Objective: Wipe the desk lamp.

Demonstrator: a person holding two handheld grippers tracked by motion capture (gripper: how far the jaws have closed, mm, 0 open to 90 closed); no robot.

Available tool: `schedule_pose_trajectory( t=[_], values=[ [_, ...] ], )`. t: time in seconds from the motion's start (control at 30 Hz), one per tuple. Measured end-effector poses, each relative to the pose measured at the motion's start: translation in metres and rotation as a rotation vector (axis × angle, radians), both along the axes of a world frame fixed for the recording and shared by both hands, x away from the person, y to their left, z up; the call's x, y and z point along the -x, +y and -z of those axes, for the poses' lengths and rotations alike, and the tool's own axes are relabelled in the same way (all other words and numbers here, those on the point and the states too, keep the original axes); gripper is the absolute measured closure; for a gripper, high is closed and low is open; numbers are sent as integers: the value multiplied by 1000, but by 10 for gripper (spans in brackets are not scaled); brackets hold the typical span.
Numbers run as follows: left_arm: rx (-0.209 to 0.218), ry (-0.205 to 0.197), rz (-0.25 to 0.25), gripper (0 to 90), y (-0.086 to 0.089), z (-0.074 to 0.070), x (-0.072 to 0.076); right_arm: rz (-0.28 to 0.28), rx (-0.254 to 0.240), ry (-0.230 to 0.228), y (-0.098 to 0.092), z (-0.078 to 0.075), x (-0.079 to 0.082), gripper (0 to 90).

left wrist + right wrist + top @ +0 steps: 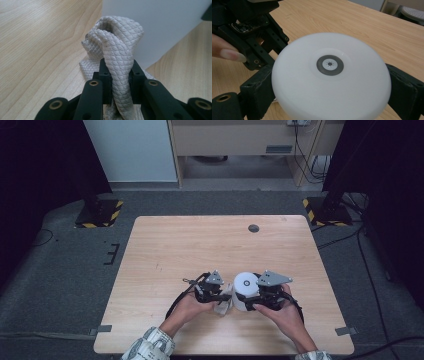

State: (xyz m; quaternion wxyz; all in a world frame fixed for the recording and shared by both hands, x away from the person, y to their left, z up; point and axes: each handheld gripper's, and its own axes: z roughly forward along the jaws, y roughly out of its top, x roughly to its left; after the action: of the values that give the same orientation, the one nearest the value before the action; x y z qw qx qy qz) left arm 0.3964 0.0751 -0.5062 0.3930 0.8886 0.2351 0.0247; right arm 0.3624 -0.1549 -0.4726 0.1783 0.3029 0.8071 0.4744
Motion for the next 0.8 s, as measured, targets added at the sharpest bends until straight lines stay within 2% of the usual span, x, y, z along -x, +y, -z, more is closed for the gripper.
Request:
schedule_pose_trajectory(
  t=[0.1, 0.13, 0.2, 0.23, 0.3, 0.33, 0.47, 0.53, 0.6, 0.7, 0.8],
  values=[
    [24, -15, -16, 765, 0, -5, -1, -2, -3, 2, -1, 0, 0, 89],
    [55, -33, -22, 765, 3, -12, -1, -6, -2, 3, -1, 0, -1, 89],
    [115, -35, -37, 765, 7, -21, -2, -6, -2, 4, 0, 0, -1, 90],
    [129, -39, -37, 764, 8, -23, -3, -7, -2, 6, 0, 0, -1, 90],
    [108, -35, -34, 765, 8, -22, -4, -11, -1, 5, 0, 0, -1, 90],
    [74, -32, -25, 765, 6, -18, -4, -12, 0, 5, 0, 0, -1, 90],
    [6, -6, -6, 765, 1, -4, -3, -15, 0, 5, 0, 0, -1, 90],
    [4, -15, 1, 765, 1, -5, -2, -18, 1, 6, 0, 0, -1, 90],
    [20, -28, 6, 765, 4, -10, 0, -21, 0, 5, -1, 0, -1, 90],
    [30, -26, 15, 765, 6, -13, 1, -25, 1, 7, -1, -1, -2, 90],
    [17, -29, 34, 765, 4, -14, 5, -23, 4, 7, -1, -1, -3, 90]
  ],
)
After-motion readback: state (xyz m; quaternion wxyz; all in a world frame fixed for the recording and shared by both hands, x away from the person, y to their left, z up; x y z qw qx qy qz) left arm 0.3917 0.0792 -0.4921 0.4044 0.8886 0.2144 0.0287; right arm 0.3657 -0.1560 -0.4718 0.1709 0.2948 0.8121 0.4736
